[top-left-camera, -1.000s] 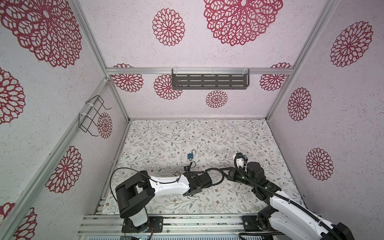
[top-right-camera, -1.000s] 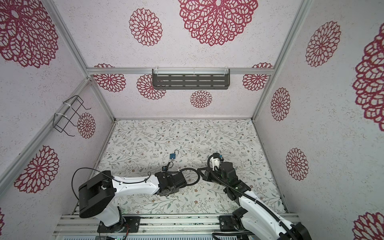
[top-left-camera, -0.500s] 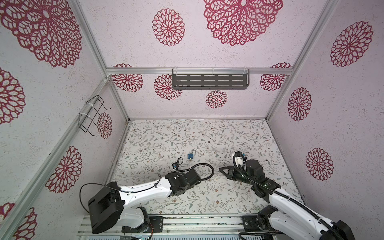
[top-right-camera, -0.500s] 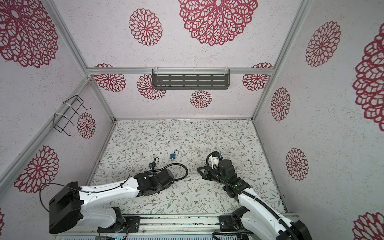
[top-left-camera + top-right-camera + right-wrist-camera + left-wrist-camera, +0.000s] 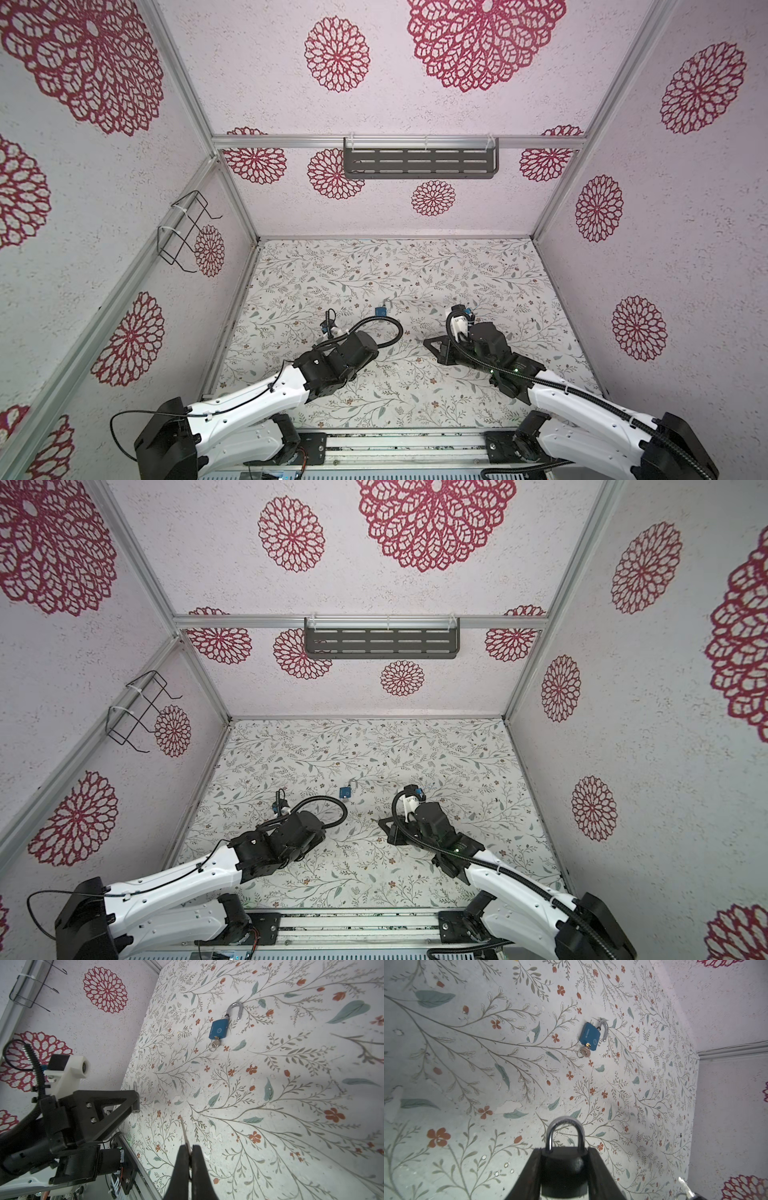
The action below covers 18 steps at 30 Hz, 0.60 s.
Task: Unlock with the key
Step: 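Lift the grey padlock off the table with the left gripper, then bring the key in the right gripper toward the padlock held by the left gripper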
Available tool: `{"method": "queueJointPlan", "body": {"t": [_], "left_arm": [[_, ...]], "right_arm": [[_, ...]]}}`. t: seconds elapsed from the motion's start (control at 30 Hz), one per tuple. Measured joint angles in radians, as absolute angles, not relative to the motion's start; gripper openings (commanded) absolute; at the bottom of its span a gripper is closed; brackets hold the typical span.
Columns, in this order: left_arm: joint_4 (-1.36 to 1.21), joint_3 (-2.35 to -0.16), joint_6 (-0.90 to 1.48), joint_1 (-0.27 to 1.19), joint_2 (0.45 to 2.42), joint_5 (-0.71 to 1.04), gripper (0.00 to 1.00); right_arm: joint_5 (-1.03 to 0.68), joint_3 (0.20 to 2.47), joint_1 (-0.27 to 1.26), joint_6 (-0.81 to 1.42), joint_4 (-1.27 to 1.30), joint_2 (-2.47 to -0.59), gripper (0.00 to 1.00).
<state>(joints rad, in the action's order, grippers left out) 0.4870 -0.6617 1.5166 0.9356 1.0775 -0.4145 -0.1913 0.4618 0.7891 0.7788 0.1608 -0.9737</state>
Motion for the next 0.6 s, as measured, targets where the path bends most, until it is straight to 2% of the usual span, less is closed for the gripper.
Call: {"method": "queueJointPlan", "body": {"t": [0.27, 0.6], "left_arm": [[0.457, -0.658, 1.586, 0.932, 1.042, -0.435, 0.11], [0.436, -0.658, 1.632, 0.931, 0.992, -0.456, 0.10]], "right_arm": [[0.002, 0.443, 0.963, 0.780, 0.289, -0.997, 0.00], [0.176, 0.455, 1.156, 0.777, 0.506, -1.201, 0.00]]}}
